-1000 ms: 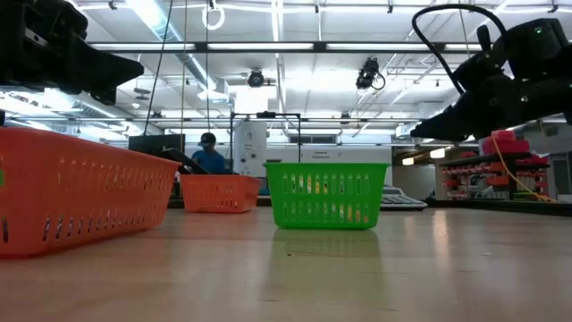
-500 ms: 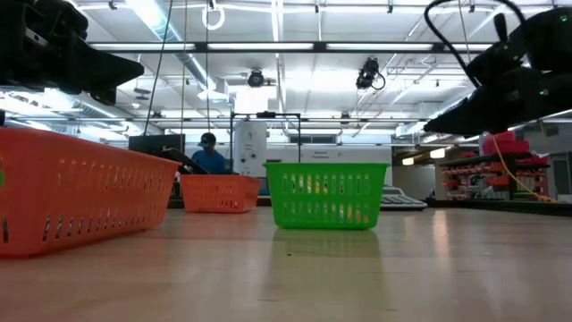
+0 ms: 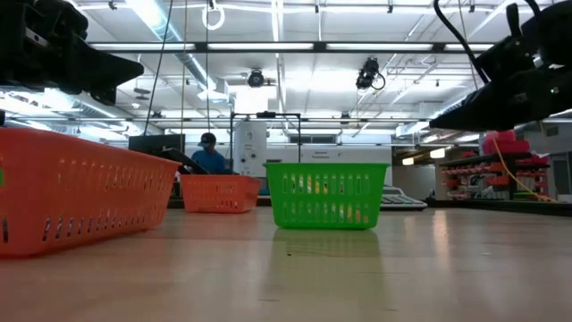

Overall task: Sort crayons/erasers/pens/pencils in bins
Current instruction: Return to Home Position

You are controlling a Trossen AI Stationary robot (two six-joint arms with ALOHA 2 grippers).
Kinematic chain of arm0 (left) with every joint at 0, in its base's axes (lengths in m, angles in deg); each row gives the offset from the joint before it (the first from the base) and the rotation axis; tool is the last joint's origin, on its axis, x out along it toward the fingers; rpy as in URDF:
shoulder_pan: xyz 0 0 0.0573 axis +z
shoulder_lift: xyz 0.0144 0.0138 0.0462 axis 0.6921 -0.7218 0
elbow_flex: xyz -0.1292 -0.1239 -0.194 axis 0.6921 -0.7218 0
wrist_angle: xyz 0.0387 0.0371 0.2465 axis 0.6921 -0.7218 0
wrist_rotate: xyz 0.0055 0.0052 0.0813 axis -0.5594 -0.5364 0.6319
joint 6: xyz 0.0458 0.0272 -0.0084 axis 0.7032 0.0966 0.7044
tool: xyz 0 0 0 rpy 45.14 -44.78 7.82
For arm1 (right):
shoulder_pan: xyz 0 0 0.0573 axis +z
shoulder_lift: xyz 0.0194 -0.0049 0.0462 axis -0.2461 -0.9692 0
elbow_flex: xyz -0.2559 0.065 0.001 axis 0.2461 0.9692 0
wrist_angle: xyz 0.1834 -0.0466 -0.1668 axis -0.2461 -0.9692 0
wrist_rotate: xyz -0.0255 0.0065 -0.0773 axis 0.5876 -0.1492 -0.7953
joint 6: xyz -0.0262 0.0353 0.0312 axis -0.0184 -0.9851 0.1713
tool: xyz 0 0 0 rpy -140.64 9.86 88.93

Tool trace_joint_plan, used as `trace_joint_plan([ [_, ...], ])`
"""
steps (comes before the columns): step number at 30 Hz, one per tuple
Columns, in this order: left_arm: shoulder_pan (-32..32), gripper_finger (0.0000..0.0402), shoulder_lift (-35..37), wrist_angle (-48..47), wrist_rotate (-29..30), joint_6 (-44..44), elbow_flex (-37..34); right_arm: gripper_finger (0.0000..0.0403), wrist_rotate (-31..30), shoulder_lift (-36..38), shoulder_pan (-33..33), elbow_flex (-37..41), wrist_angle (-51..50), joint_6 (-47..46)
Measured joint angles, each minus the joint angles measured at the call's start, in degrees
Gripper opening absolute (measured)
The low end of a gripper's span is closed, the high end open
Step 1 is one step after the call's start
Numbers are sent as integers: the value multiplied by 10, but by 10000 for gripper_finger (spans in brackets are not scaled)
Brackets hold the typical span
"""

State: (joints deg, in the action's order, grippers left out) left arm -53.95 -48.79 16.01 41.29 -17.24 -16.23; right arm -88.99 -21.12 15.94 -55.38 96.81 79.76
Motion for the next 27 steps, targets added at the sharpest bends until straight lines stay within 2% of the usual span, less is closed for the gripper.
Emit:
trace_joint_plan([
  [14,0,35,0,1,0,-1,0,23,0,66,0,-21,-2,27],
  [20,0,28,0,16,1,-1,-1,23,0,66,0,-21,-35,13],
  [27,0,38,0,27,2,-2,-1,23,0,66,0,-21,-34,-17],
])
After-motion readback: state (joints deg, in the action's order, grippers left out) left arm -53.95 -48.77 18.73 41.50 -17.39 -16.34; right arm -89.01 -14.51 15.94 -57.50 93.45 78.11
